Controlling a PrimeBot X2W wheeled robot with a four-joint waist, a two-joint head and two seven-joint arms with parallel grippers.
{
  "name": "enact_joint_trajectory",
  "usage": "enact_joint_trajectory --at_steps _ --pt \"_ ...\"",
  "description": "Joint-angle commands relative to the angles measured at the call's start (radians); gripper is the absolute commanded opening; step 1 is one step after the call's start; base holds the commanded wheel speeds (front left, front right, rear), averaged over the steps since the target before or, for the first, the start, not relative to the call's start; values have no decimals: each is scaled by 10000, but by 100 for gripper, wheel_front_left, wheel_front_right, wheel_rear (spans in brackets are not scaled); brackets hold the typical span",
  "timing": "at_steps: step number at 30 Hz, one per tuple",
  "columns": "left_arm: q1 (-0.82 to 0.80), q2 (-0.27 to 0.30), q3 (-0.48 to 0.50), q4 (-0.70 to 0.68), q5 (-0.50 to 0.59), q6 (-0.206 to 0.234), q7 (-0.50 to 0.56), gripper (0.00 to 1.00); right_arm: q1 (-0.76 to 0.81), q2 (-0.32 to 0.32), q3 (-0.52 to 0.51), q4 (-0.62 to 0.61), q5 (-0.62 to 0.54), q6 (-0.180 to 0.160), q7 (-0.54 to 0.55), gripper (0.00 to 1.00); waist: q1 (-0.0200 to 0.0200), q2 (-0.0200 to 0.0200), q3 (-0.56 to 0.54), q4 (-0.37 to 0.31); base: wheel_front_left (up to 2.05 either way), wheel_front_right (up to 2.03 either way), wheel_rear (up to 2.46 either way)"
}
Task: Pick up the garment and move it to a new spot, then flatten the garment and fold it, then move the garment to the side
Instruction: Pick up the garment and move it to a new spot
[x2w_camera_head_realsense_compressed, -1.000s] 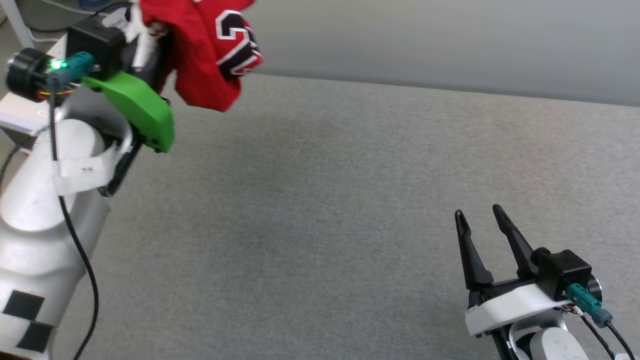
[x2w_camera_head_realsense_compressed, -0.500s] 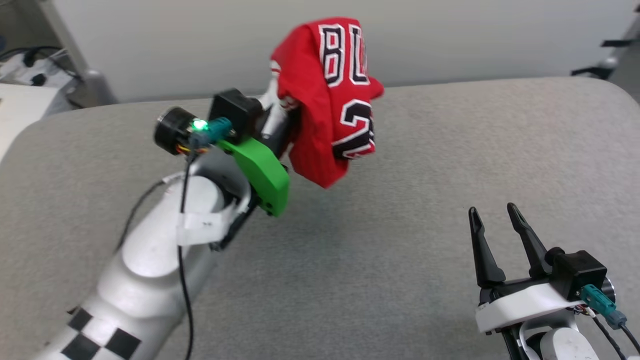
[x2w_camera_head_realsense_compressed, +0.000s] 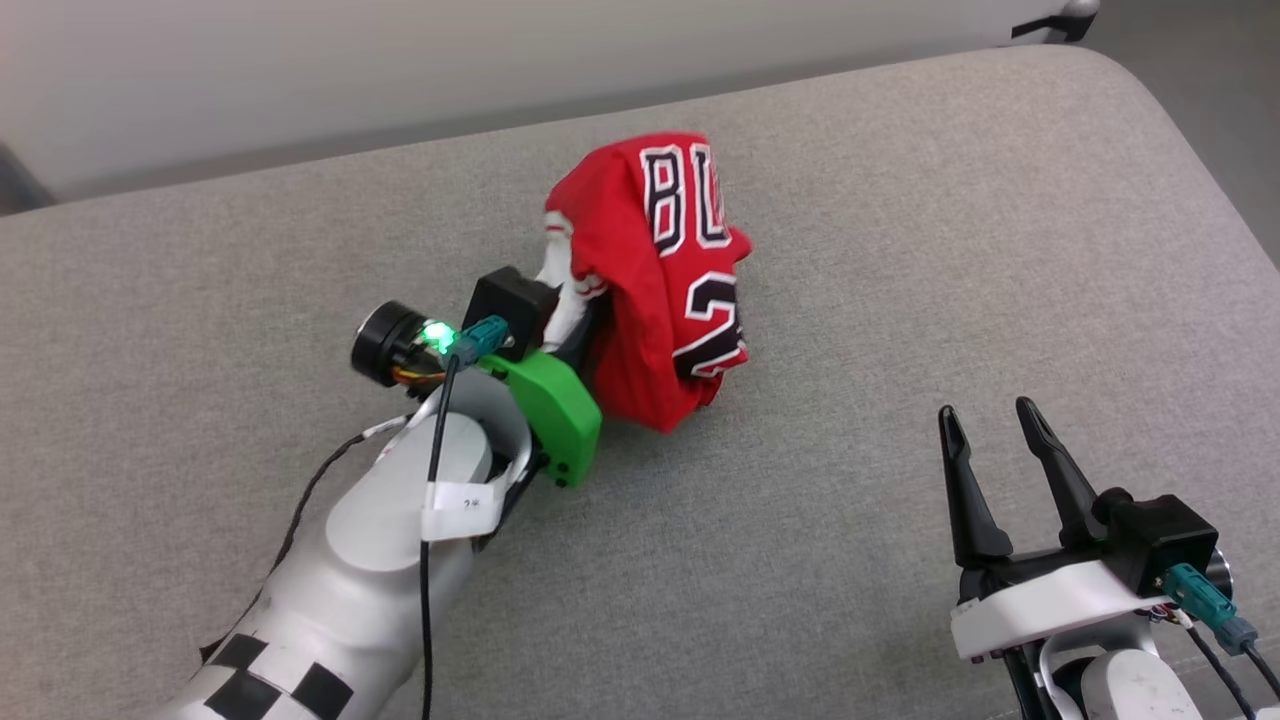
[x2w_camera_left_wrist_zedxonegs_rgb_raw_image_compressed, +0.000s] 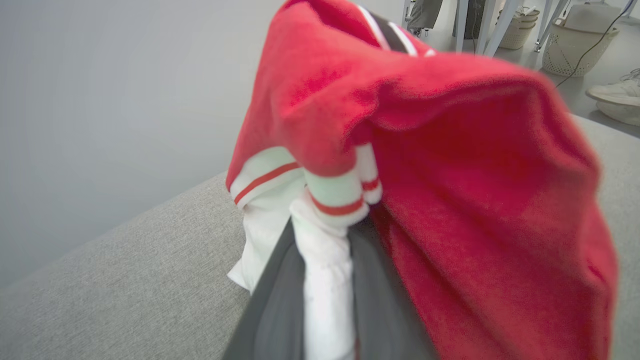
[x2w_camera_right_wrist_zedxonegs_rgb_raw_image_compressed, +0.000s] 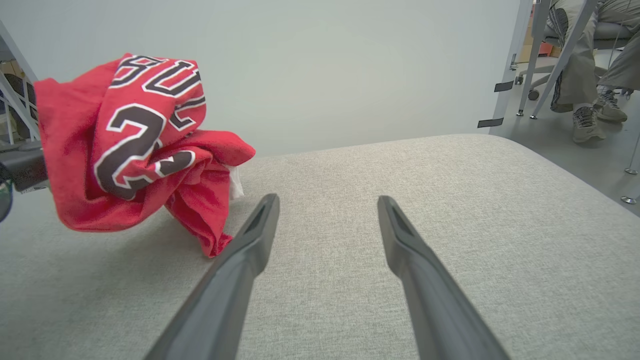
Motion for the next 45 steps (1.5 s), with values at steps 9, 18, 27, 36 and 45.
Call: enact_joint_trajectory --at_steps 9,18,27,36,45 --pt "-43 329 462 1304 501 180 -306 100 -159 -16 -57 92 -122 -7 -92 100 1 -1 -156 846 0 0 0" --pt "1359 672 2276 -732 498 777 -310 100 209 -16 -291 128 -289 -7 -92 100 1 -1 -1042 1930 0 0 0" --pt "3870 452 3525 -2837 158 578 -311 100 719 -16 -459 -32 -330 -7 -92 100 1 -1 -1637 2600 0 0 0" --pt "6062 -298 4065 -4329 321 729 -311 100 1089 -16 -469 -72 -345 -7 -92 100 1 -1 -1935 2761 0 0 0" --pt "6764 -635 4415 -4845 969 538 -311 100 1175 -16 -324 -49 -319 -7 -92 100 1 -1 -2005 2771 0 0 0"
